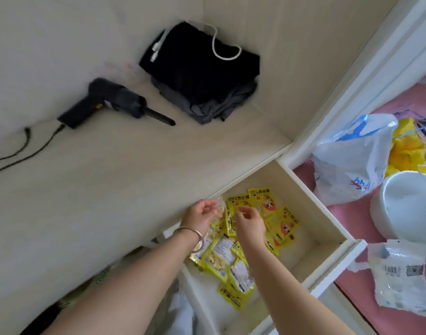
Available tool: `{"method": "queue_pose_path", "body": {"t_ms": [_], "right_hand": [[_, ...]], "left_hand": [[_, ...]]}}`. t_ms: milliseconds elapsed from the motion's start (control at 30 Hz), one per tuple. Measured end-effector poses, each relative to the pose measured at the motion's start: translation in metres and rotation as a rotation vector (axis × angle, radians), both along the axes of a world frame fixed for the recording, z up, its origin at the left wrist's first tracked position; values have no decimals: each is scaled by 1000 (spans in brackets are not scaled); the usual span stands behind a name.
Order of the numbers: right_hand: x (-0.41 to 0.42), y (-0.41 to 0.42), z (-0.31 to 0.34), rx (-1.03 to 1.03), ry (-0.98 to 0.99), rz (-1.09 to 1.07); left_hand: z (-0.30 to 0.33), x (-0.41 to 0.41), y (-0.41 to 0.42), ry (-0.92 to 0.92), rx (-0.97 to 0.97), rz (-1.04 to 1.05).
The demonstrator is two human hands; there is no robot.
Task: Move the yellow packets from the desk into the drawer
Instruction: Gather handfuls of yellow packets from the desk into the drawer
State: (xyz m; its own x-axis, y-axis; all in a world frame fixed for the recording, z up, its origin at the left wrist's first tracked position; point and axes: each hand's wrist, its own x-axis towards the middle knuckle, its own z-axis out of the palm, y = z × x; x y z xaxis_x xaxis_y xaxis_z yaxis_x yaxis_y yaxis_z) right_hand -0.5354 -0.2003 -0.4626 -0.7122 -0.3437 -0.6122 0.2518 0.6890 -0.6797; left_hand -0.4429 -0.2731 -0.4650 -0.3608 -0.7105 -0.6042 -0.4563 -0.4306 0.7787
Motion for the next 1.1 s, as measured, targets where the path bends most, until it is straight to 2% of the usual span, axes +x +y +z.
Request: {"method": "queue_pose_path", "body": {"t_ms": [167,333,467,800,1100], "right_hand": [[88,-44,47,-217,68,310],[202,-64,71,-252,-6,601],[298,-64,83,-255,19,794],[531,-21,109,-359,-26,1003],[658,-43,101,-317,-19,1307]], "left_hand": [[65,88,-10,105,-84,185],[109,211,-8,79,-190,393],[127,327,10,43,-262,579],[114,573,94,-64,-279,863],[94,699,109,-90,-213,1141]]}}
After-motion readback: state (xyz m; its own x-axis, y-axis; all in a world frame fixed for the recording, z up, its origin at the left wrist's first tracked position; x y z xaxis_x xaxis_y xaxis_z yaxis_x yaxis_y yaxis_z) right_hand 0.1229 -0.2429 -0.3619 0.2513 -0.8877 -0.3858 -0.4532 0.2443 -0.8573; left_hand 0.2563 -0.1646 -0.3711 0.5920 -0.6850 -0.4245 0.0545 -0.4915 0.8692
